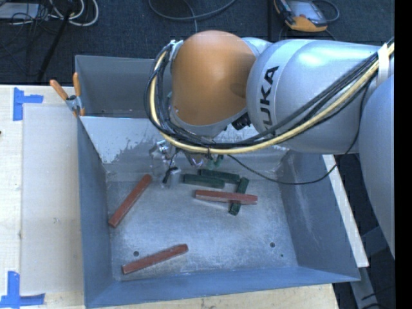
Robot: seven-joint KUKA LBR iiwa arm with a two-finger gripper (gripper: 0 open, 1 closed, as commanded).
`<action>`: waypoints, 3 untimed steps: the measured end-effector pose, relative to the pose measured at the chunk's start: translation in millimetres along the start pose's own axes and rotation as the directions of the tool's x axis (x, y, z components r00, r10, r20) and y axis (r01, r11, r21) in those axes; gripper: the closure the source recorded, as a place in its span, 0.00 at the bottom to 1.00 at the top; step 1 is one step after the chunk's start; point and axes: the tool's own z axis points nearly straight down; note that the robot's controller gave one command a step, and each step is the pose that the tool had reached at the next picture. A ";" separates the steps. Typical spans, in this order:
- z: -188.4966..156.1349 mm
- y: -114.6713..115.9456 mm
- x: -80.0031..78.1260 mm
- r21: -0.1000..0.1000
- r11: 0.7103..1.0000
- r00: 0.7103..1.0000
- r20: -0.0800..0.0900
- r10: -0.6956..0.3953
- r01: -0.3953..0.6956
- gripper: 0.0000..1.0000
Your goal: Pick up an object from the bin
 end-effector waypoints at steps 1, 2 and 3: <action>5.0 -0.5 2.2 -0.001 1.000 1.000 -0.010 0.003 -0.003 0.00; 151.6 20.5 47.2 -0.001 0.999 0.998 -0.021 0.054 -0.055 0.00; 113.7 -2.4 133.4 0.001 0.997 0.997 -0.019 0.077 -0.077 0.00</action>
Offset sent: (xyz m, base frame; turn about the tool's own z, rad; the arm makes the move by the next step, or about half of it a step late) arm 0.0000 0.0000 0.0000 0.0000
